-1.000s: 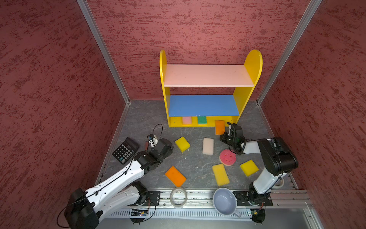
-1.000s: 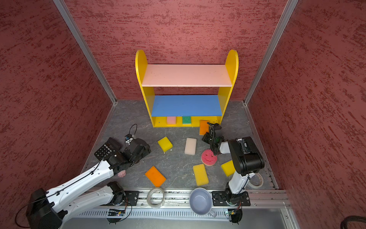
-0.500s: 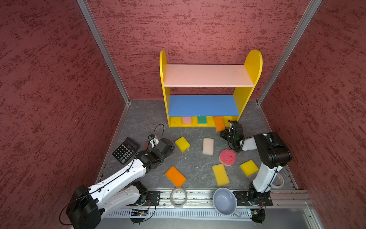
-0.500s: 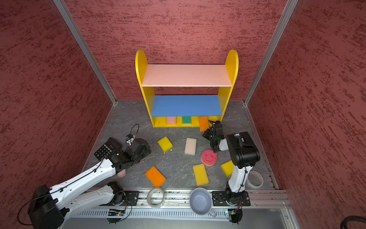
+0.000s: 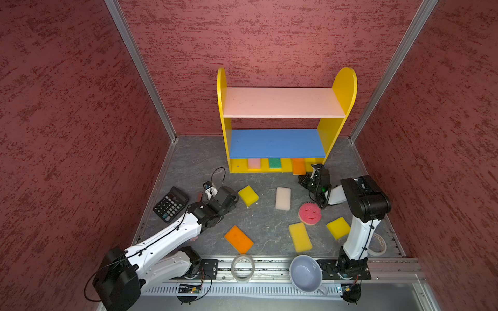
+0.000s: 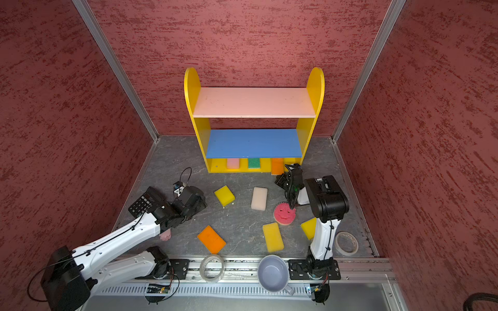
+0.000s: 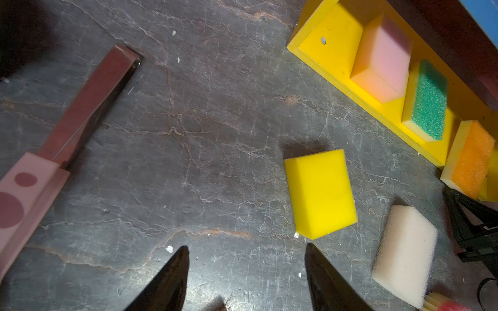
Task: Place and organize the cleaning sponges onto the shelf
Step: 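Push the orange sponge farther under the blue shelf with the right gripper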
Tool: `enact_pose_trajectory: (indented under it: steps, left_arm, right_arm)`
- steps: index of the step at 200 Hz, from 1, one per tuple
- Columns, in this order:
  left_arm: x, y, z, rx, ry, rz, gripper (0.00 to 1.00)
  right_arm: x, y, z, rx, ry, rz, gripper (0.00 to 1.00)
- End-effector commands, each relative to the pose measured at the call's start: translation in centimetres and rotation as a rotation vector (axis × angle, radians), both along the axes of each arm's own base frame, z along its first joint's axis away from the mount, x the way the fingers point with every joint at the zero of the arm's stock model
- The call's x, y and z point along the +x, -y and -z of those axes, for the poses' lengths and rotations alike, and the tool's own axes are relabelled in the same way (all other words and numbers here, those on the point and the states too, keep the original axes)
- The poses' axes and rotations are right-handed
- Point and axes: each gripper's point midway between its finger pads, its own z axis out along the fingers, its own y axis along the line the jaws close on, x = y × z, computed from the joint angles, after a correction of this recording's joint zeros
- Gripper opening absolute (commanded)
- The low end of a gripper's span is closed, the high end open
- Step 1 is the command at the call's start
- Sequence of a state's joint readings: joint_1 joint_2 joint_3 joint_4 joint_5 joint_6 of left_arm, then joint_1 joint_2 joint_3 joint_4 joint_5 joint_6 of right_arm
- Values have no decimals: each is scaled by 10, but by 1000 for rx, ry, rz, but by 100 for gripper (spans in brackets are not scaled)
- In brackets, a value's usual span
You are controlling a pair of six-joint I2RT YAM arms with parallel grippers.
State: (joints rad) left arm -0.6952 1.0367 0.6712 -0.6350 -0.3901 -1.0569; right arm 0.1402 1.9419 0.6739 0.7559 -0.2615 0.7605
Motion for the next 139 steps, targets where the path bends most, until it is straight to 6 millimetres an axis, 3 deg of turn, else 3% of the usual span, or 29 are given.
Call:
enact_pose_trajectory:
  steps: [1, 139]
  left_arm:
    - [6, 4, -8, -1, 13, 12, 68]
    - [8, 10, -4, -2, -9, 18, 67]
  right_arm:
    - [7, 3, -8, 32, 48, 20, 0]
    - [13, 19, 13, 109, 38, 48, 2]
